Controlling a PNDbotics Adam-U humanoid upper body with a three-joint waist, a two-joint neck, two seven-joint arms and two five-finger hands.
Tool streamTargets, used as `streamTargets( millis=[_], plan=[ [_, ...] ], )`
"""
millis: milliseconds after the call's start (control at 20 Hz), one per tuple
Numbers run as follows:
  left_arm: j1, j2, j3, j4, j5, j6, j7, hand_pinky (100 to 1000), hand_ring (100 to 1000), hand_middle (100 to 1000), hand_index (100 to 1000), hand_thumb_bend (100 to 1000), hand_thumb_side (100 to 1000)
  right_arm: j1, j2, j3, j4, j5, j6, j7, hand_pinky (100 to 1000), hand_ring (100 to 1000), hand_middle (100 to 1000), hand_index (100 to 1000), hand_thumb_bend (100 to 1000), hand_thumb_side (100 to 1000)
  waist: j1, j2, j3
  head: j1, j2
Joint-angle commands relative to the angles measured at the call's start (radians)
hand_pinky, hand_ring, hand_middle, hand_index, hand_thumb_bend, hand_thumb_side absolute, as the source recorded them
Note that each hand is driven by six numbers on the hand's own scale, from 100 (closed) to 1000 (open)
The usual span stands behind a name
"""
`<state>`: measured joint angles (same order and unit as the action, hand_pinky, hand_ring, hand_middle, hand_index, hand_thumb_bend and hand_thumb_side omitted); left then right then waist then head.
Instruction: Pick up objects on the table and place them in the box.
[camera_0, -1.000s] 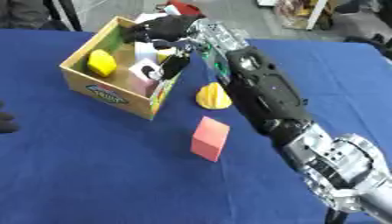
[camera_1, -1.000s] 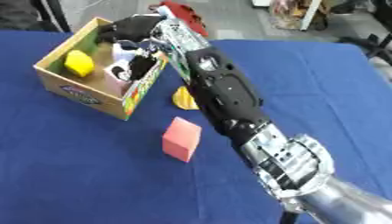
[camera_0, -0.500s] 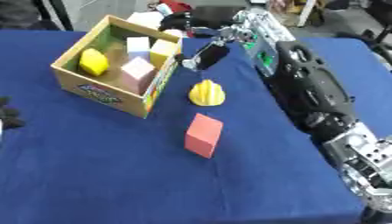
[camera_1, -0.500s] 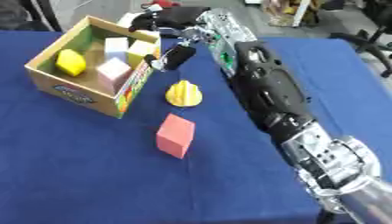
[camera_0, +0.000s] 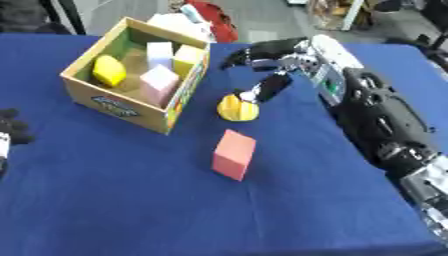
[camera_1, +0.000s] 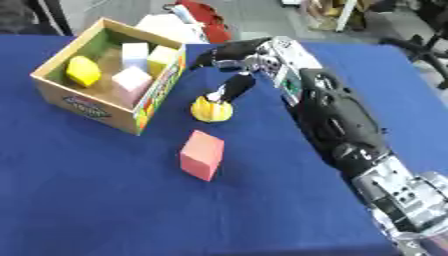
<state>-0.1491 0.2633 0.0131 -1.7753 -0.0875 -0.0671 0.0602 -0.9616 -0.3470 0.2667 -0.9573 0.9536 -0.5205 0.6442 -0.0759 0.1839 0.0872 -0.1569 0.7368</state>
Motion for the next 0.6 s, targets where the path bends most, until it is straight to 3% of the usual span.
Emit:
streamTargets(
  millis=[50,600],
  plan=[
    [-0.011,0.011,0.009,-0.013,0.0,-0.001,0.004,683,567,569,771,100,714,-0.008,-0.007,-0.003,0.019,0.04,-0.036,0.03,881,953,945,1000,100,722,-0.001,-0.024,0.001,0.005,-0.01],
    [-0.01,0.01,0.011,-0.013,-0.001,-0.001,0.006,683,568,570,771,100,714,0.01,0.008,-0.025,0.074,0.146,-0.031,-0.009,878,954,936,1000,138,697,0.001,-0.022,0.002,0.005,-0.01]
  ],
)
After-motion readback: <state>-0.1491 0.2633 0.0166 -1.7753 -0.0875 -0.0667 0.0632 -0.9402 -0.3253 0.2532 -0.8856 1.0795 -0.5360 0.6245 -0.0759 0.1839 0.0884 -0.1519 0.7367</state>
